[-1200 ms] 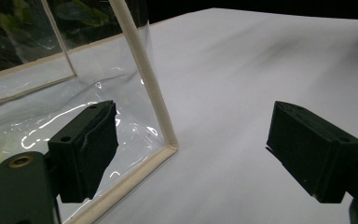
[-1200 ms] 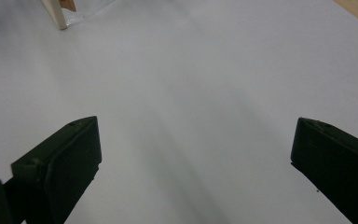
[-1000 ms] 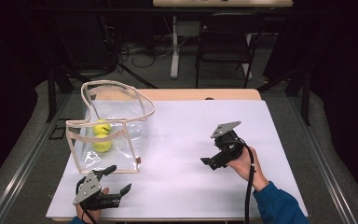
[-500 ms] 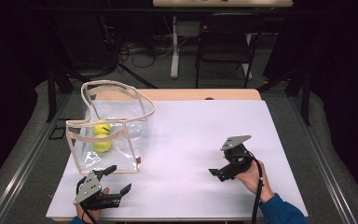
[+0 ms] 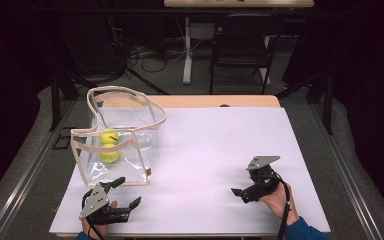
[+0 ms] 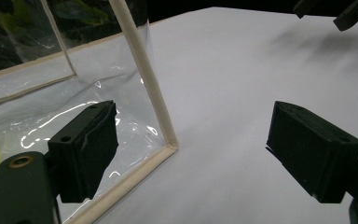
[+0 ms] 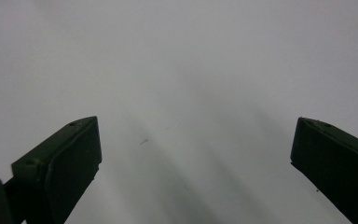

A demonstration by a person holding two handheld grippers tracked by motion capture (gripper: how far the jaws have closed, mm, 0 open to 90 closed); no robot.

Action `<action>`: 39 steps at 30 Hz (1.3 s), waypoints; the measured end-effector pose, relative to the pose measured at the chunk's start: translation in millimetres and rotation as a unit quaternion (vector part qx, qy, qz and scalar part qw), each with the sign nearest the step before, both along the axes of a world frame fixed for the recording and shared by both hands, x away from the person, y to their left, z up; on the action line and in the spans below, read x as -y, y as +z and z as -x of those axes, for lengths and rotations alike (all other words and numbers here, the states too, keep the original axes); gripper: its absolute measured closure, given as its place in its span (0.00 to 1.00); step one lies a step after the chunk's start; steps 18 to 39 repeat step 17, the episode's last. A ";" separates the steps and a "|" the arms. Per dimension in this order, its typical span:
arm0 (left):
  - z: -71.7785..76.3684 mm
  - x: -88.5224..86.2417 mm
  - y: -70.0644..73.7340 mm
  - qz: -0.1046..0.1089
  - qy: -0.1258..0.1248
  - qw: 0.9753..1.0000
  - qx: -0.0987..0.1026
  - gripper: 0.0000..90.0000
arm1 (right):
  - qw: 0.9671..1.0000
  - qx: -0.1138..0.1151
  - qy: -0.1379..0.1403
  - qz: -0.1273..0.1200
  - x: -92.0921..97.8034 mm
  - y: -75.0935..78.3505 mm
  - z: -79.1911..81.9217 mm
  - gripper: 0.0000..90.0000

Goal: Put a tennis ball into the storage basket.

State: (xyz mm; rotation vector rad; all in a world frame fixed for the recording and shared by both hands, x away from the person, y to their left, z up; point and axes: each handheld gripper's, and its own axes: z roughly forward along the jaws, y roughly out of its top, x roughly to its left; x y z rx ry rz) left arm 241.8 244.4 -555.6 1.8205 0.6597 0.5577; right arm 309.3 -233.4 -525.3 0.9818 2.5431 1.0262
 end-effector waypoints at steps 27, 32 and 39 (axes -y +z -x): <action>-1.8 1.5 -0.7 -0.003 -0.001 1.000 -0.002 0.18 | 1.000 0.007 -0.022 -0.013 14.9 -18.9 23.2 0.01; -1.8 1.5 -0.7 -0.003 -0.001 1.000 -0.002 0.18 | 1.000 0.007 -0.022 -0.013 14.9 -18.9 23.2 0.01; -1.8 1.5 -0.7 -0.003 -0.001 1.000 -0.002 0.18 | 1.000 0.007 -0.022 -0.013 14.9 -18.9 23.2 0.01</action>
